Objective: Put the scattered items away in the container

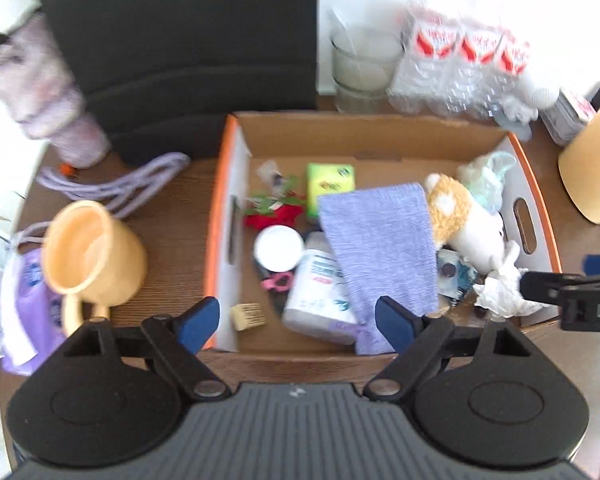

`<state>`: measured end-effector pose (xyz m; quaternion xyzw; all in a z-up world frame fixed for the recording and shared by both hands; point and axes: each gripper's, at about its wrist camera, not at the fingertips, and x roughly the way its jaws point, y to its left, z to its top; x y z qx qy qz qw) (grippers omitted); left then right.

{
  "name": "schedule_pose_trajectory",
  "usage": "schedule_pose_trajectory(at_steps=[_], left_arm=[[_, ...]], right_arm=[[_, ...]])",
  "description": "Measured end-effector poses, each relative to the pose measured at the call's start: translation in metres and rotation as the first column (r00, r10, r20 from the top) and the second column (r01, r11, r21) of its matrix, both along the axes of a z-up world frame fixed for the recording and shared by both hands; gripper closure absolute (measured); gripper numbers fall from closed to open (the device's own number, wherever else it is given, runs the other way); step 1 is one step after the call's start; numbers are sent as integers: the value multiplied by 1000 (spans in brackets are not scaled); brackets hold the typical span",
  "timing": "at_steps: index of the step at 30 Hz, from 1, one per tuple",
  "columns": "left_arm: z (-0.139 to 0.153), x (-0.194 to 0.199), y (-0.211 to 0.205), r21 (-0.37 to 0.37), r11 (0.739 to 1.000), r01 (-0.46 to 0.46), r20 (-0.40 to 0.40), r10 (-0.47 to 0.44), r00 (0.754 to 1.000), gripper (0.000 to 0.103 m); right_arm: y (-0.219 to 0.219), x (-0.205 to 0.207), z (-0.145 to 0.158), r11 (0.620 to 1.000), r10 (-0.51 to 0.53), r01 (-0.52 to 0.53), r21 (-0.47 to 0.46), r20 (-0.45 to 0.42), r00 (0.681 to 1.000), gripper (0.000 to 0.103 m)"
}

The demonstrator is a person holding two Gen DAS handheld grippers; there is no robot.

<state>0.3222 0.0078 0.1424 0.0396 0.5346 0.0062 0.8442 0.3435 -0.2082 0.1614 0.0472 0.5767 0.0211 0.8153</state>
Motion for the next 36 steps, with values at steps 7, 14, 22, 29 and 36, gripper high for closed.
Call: schedule_pose_trajectory(at_steps=[7,14,22,29,36], left_arm=[[8,-83,-6,13,1000,2,328,-7,944,13],[-28,-163,-3,-44,999,6,621,23,783,13],[-64,-179,14,-97,995,-5,616,64,785,13],[-69,-203,20,-97,995,-12,649,73,757,7],[-73,-253,12,-77,997,-22,636,66,769,0]], right_arm=[[6,-66,8,1000,-27,24,15,268,963,10],[13,-139,-18,997,-67,24,74,650,757,10],[29,-166,-47,996,-31,76,-34,693,721,10],[25,-196,-61,999,-37,37,15,703,710,9],[27,-240,-70,1000,3,1,-5,669,744,9]])
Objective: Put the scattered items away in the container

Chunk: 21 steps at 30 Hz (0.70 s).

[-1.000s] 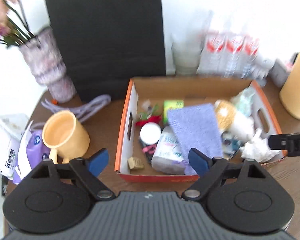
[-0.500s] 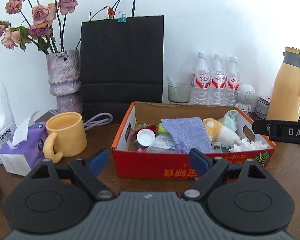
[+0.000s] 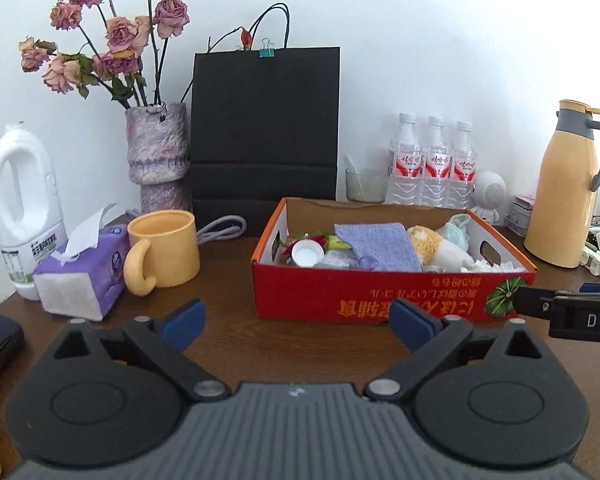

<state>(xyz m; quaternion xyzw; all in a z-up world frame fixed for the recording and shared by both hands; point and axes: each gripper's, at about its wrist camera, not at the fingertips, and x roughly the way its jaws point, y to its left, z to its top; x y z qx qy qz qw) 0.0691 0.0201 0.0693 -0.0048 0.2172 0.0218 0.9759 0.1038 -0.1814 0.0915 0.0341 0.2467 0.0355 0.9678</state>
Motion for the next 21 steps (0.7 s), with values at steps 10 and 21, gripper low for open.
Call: schedule_pose_trajectory(at_steps=[10,21], left_arm=[[-17,-109,-9,44,998,35,-38,-33,999,0],[-41,-116,-9,48,998,27,-140,-21,990,0]], right_arm=[[0,-108,-14,998,35,-34,-57,15,999,4],[3,-128,-47,997,-17,13,-73,-65,998,0]])
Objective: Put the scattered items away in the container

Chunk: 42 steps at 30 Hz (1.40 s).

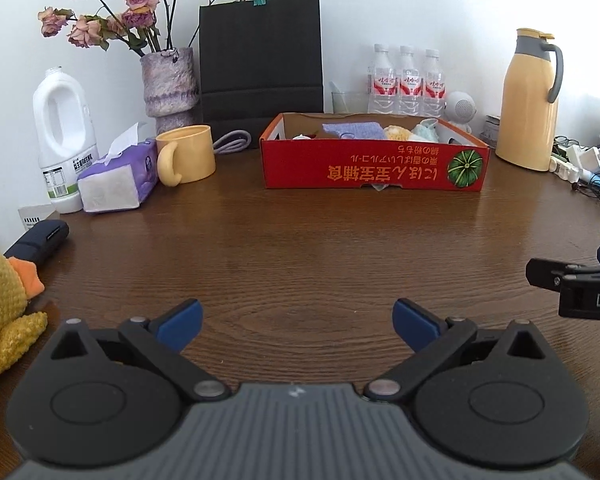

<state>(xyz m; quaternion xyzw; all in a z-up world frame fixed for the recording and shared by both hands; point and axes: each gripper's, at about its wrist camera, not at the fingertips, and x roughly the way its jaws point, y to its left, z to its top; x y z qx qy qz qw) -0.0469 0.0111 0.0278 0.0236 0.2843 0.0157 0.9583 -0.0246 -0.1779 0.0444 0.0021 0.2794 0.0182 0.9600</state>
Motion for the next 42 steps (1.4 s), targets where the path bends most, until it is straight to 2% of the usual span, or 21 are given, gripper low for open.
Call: schedule_pose_trajectory(at_steps=[4,15,24,31,42], left_arm=[[-6,17,-4,2,1000,14,-50,-14,999,0],[-22,48,0,-5,1000,21,-128,-21,992,0],[-27,58,-3,-10,1000,21,-146,-22,989,0],[-31,58,-7,-18,1000,15,-124,-17,992,0],[-31,60,-8,-42,999,27,-130,-32,991,0]], right_arm=[[5,14,-11,999,24,-22,31,-46,999,0],[12,42,-21,1000,18,-18,-3,-91,996,0],[11,58,-27,1000,1,-2,-4,-148,989,0],[11,60,-28,1000,22,-23,-5,-141,990,0],[13,62,-28,999,36,-37,-3,-140,990,0]])
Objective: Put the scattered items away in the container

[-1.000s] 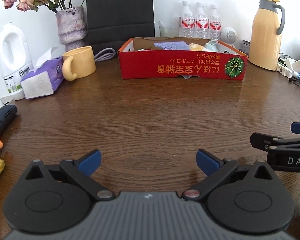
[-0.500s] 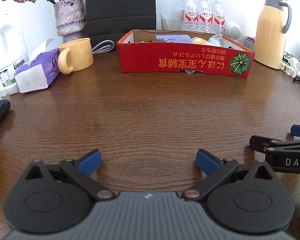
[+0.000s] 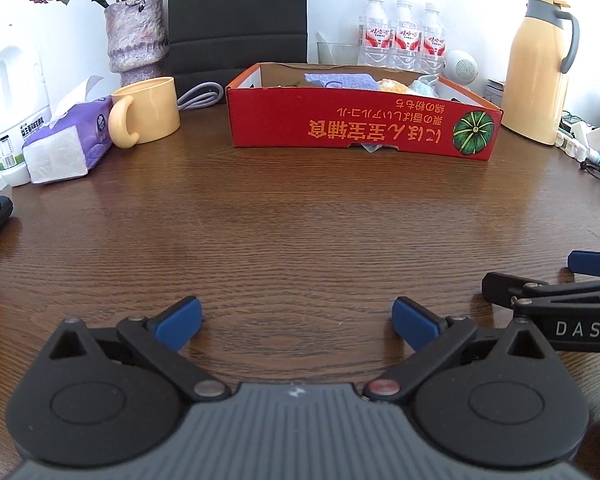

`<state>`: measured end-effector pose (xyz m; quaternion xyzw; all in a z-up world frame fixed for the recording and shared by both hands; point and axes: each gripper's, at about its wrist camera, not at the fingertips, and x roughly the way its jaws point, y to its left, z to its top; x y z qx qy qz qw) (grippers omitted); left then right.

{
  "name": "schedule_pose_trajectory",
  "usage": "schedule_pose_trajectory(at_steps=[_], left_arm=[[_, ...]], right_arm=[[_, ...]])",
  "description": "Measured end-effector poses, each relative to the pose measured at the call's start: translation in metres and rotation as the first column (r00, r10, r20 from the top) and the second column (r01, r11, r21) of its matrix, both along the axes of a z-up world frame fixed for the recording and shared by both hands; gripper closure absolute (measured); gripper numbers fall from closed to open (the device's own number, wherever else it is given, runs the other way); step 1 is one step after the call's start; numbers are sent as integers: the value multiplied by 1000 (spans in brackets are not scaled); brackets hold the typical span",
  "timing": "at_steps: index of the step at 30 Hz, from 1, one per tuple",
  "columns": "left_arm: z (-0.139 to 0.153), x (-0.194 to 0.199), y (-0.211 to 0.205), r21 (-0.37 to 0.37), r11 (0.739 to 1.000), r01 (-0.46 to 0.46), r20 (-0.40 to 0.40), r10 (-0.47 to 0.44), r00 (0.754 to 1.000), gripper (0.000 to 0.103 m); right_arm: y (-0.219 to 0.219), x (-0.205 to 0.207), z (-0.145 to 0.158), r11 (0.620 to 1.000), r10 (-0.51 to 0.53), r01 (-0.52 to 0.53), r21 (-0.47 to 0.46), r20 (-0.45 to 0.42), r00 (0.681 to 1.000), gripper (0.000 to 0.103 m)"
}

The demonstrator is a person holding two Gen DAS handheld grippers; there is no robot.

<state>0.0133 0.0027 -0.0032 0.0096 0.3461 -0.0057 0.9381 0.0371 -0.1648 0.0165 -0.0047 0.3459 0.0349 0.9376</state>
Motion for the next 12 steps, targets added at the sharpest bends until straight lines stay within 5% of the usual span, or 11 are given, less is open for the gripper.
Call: schedule_pose_trajectory(at_steps=[12], left_arm=[[0,3,0,-4,1000,1,0,-1,1000,0]], right_arm=[[-1,-4,0,1000,0,0,3,0,1000,0]])
